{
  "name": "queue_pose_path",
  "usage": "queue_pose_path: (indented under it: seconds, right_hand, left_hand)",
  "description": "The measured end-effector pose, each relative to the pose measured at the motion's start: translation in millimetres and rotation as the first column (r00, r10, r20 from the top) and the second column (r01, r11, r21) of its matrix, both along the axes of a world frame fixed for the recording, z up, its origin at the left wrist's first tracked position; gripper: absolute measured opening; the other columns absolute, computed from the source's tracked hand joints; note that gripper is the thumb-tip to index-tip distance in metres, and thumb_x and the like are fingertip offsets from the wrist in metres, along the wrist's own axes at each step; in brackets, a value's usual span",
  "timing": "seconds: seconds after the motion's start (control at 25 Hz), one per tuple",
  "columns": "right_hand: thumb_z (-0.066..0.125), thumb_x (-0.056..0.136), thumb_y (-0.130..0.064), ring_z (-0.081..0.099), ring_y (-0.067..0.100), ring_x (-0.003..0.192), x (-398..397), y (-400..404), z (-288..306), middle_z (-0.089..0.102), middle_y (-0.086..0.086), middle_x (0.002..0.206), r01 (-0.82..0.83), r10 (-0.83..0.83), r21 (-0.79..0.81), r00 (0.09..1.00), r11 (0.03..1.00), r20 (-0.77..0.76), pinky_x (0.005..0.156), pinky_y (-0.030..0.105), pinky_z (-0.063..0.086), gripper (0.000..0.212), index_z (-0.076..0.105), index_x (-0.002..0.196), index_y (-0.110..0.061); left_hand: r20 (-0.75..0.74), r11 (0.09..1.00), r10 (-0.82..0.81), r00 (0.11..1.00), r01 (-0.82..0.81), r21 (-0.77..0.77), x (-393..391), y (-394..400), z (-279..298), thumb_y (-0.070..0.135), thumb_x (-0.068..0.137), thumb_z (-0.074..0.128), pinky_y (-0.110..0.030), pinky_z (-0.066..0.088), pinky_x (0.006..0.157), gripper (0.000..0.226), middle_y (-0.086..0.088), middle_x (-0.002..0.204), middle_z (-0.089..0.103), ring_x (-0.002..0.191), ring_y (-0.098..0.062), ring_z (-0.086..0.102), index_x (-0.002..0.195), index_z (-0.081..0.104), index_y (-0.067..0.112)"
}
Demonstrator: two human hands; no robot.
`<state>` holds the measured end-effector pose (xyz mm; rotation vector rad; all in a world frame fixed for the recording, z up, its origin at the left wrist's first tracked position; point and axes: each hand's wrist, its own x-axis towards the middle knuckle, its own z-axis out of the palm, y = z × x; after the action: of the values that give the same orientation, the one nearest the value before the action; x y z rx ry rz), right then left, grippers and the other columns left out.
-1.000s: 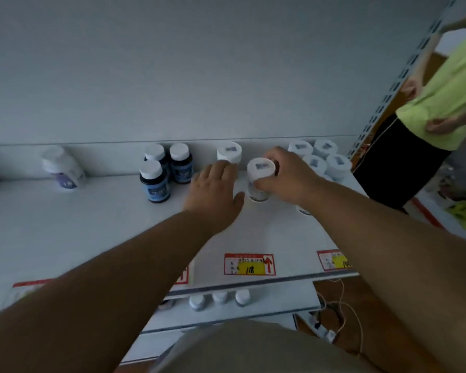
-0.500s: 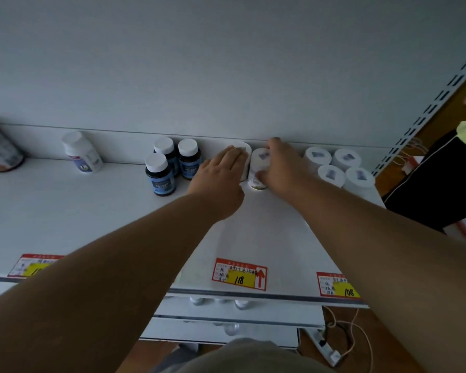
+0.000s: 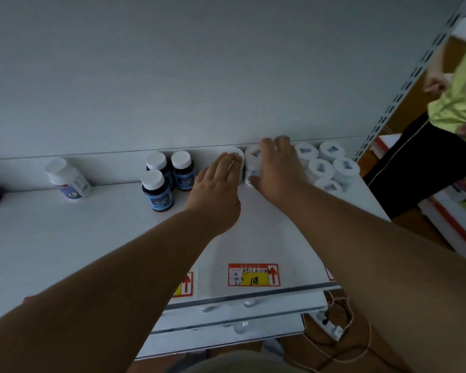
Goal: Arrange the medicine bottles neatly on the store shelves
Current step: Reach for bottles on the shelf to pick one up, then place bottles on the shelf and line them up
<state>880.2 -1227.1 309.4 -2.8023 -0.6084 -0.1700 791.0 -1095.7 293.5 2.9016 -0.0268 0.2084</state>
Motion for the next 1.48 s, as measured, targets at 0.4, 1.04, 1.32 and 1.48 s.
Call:
queue_pose_path:
  seconds: [0.4, 1.04, 1.32, 1.48]
  right_hand:
    - [0.064, 0.091, -0.035, 0.055, 0.030, 0.110, -129, 40, 19, 0.057, 0.010, 0.123, -0.361, 0.355, 0.202, 0.933, 0.911, 0.064, 0.088, 0.043, 0.048, 0.045, 0.051, 0.127, -0.011]
    - [0.062, 0.092, -0.033, 0.055, 0.016, 0.107, -479, 300, 12, 0.055, -0.001, 0.119, -0.816, 0.896, 0.375, 0.429, 0.440, -0.118, 0.091, 0.041, 0.052, 0.033, 0.055, 0.122, -0.021]
    - [0.064, 0.090, -0.031, 0.055, 0.013, 0.099, -524, 404, -39, 0.051, -0.004, 0.114, -0.774, 0.825, 0.292, 0.502, 0.562, -0.258, 0.087, 0.035, 0.050, 0.022, 0.058, 0.108, -0.022]
    - [0.067, 0.087, -0.028, 0.055, 0.015, 0.099, -500, 465, -116, 0.053, -0.001, 0.112, -0.691, 0.755, 0.309, 0.572, 0.654, -0.319, 0.085, 0.036, 0.050, 0.026, 0.058, 0.109, -0.018]
  left_hand:
    - [0.124, 0.947, 0.317, 0.940, -0.305, -0.102, -149, 28, -1, 0.020, 0.086, 0.060, -0.044, 0.038, 0.102, 0.059, -0.003, 0.128, 0.059, 0.120, -0.028, 0.052, 0.142, 0.043, 0.017]
    - [0.029, 0.627, 0.778, 0.628, -0.771, -0.113, -550, 219, -23, 0.021, 0.077, 0.070, -0.043, 0.053, 0.087, 0.053, -0.004, 0.128, 0.060, 0.107, -0.031, 0.062, 0.128, 0.057, 0.016]
    - [0.008, 0.553, 0.826, 0.564, -0.806, -0.211, -595, 333, -51, 0.032, 0.084, 0.044, -0.045, 0.051, 0.094, 0.051, -0.004, 0.135, 0.053, 0.117, -0.029, 0.057, 0.133, 0.055, 0.022]
    - [-0.020, 0.553, 0.819, 0.574, -0.798, -0.241, -584, 398, -108, 0.021, 0.082, 0.047, -0.044, 0.047, 0.094, 0.056, -0.007, 0.135, 0.054, 0.118, -0.032, 0.054, 0.138, 0.050, 0.020]
